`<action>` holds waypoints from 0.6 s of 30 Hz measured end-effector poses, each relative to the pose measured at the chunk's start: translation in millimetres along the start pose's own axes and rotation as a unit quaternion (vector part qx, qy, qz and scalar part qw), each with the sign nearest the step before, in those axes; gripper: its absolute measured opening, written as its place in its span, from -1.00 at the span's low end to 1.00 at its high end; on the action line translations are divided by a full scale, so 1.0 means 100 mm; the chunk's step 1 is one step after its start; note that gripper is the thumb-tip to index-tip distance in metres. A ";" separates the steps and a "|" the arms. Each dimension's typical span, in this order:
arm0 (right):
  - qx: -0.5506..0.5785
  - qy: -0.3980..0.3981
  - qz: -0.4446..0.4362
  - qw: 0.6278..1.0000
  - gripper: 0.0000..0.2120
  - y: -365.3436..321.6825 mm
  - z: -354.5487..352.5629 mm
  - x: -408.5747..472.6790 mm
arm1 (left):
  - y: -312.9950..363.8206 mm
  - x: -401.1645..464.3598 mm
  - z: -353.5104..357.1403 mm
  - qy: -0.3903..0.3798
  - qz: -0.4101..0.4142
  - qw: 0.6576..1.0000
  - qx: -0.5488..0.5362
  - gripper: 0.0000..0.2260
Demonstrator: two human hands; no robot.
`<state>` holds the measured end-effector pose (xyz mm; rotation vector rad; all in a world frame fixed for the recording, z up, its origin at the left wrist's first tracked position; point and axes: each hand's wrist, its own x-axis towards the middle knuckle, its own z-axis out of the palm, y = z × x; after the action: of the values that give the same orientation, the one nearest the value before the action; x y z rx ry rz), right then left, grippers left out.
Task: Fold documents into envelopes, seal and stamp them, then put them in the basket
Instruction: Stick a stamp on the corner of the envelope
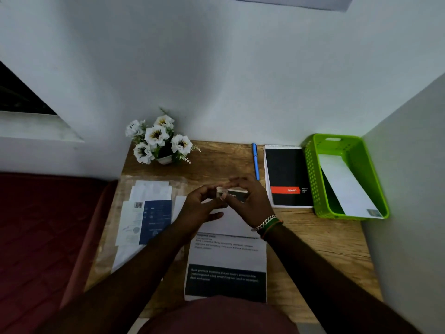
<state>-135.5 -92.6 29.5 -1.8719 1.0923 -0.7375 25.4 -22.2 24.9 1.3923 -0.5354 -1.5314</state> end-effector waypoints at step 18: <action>0.252 0.141 0.190 0.938 -0.90 0.11 -0.13 0.43 | 0.29 0.60 0.01 0.015 0.048 0.993 0.103 -0.61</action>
<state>-131.2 -138.8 29.5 -1.1047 1.2519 -0.9661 41.6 -87.0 18.5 1.5206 -0.7470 -1.4066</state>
